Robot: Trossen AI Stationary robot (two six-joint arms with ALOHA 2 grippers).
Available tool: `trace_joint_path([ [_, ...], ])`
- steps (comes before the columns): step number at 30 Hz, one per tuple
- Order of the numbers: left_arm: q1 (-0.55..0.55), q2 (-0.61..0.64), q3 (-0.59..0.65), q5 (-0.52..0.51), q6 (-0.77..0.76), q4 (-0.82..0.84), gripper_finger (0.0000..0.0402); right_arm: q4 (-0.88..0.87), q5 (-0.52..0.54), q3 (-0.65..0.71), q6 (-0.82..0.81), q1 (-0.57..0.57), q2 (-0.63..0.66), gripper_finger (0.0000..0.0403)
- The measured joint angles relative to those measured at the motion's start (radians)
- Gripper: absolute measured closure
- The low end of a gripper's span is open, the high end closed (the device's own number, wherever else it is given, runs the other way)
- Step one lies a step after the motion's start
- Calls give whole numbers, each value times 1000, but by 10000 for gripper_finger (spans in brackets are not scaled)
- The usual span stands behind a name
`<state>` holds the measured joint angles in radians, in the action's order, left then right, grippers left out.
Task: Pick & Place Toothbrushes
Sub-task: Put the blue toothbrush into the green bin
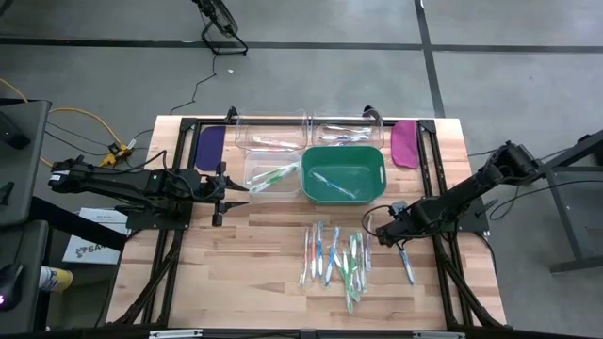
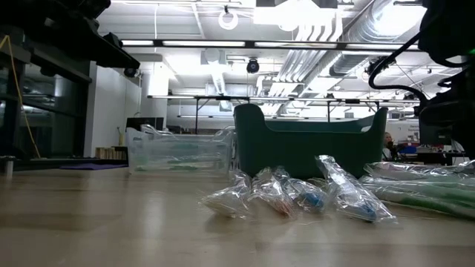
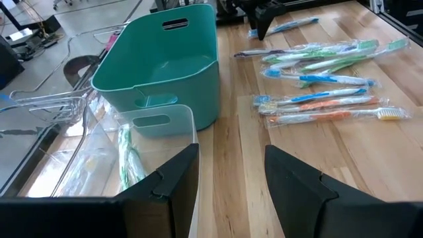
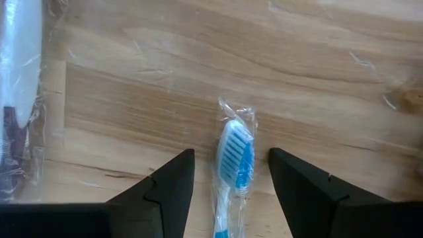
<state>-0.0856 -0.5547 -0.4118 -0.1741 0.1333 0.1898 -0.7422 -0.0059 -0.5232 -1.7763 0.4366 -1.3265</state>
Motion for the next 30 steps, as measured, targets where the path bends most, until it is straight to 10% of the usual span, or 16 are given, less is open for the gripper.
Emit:
trace_joint_path([
  [30, 0, 0, 0, -4, 0, 0, 236, -35, 7, -75, -20, 11, -11, 358],
])
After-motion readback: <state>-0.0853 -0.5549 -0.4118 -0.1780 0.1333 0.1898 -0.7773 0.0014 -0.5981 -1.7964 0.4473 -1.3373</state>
